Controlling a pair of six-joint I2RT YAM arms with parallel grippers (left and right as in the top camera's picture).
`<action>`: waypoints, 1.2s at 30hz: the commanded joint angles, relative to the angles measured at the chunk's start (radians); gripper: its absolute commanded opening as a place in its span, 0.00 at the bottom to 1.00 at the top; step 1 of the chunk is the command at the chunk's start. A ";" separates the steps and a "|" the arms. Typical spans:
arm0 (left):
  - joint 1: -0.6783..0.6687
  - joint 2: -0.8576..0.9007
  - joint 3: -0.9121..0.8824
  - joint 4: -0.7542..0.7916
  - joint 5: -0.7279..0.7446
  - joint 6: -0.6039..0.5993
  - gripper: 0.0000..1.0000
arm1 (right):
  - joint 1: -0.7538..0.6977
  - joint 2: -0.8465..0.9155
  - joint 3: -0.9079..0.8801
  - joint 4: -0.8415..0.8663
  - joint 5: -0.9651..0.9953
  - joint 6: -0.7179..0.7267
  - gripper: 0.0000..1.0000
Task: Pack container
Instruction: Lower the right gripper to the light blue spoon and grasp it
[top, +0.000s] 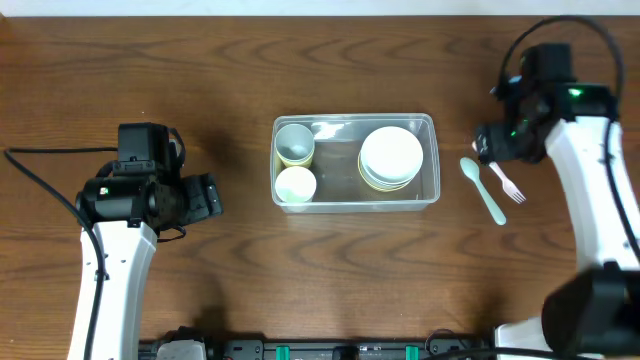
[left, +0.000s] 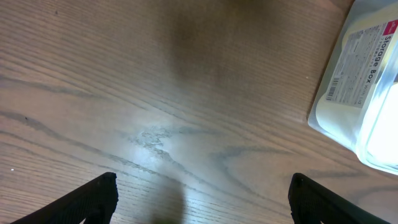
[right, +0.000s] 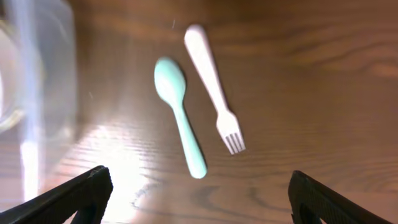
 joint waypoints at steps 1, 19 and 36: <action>0.005 0.004 0.000 -0.005 -0.001 -0.013 0.88 | 0.006 0.055 -0.050 0.039 -0.014 -0.071 0.90; 0.005 0.004 0.000 -0.005 -0.001 -0.013 0.88 | 0.018 0.357 -0.082 0.145 -0.101 -0.137 0.89; 0.005 0.004 0.000 -0.011 -0.001 -0.013 0.88 | 0.021 0.388 -0.085 0.205 -0.135 -0.138 0.91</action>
